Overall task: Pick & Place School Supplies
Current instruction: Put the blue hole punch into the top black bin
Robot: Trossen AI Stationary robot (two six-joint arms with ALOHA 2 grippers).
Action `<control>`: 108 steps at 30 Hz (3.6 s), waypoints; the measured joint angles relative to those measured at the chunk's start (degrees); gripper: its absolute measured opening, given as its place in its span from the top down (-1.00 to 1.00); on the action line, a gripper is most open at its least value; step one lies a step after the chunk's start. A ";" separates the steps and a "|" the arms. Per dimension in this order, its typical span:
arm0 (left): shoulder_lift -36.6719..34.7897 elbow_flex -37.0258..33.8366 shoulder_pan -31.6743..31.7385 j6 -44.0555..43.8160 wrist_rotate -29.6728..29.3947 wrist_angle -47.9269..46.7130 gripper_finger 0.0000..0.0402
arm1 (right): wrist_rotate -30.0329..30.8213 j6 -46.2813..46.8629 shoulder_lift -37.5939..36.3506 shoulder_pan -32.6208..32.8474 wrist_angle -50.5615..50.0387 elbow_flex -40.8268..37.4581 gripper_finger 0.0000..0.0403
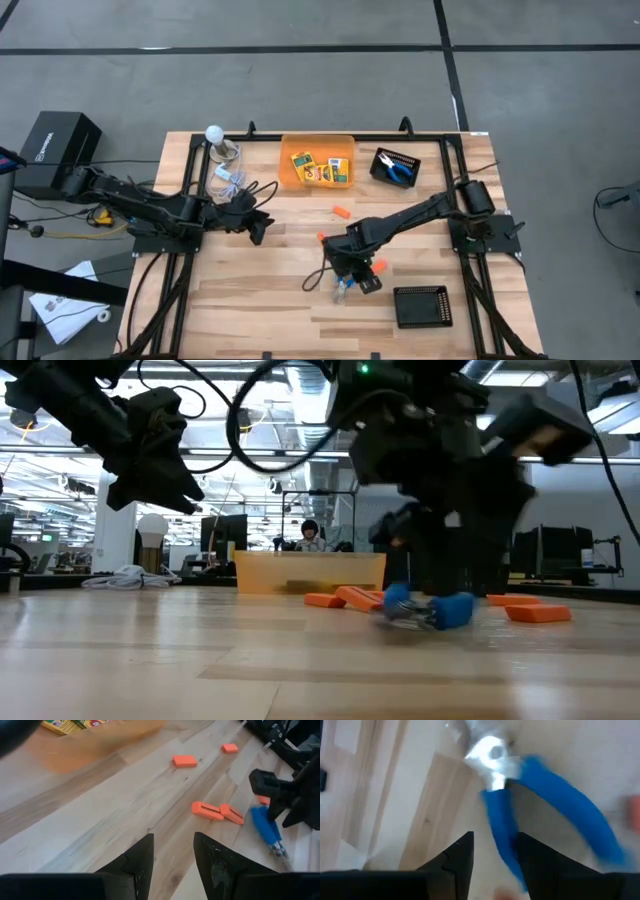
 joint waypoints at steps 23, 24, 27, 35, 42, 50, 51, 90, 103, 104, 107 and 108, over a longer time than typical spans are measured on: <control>0.00 0.00 0.02 0.46 -0.15 -0.08 0.33 | 0.68 1.63 0.98 -1.26 3.05 0.02 0.93; 0.00 0.00 0.02 0.46 -0.15 -0.09 0.33 | 0.70 2.09 0.98 -1.28 3.07 0.02 0.94; 0.00 0.00 0.02 0.11 -0.20 -0.09 0.33 | 0.94 3.14 0.92 -1.51 3.10 0.02 0.98; 0.00 0.00 0.02 0.00 -0.24 -0.04 0.33 | 2.66 7.67 -5.53 -4.45 2.68 -0.02 1.00; 0.00 0.02 0.02 0.00 -0.24 0.21 0.33 | 6.73 13.20 -16.45 -9.05 1.52 -0.02 1.00; 0.00 0.02 0.02 0.00 -0.31 0.37 0.33 | 15.44 15.20 -26.33 -18.40 -8.87 -0.02 1.00; 0.00 0.02 0.02 0.00 -0.33 0.37 0.33 | 16.46 15.12 -27.16 -19.98 -10.49 -0.02 1.00; 0.00 0.02 0.02 -3.45 -0.22 0.39 0.33 | -0.20 1.54 -34.68 -64.99 2.87 -30.99 1.00; 0.00 0.02 0.02 -4.53 -0.21 0.39 0.33 | -7.68 1.42 -34.66 -68.84 5.93 -31.04 0.83; 0.00 0.02 0.02 -4.55 -0.21 0.39 0.33 | -8.18 1.41 -34.66 -69.05 5.93 -31.04 0.77; 0.00 0.02 0.02 -4.52 -0.20 0.37 0.33 | -9.14 1.53 -34.66 -69.26 5.85 -31.04 0.59; 0.00 0.02 0.02 -4.52 -0.22 0.37 0.33 | -9.13 1.56 -34.66 -69.24 5.78 -31.04 0.53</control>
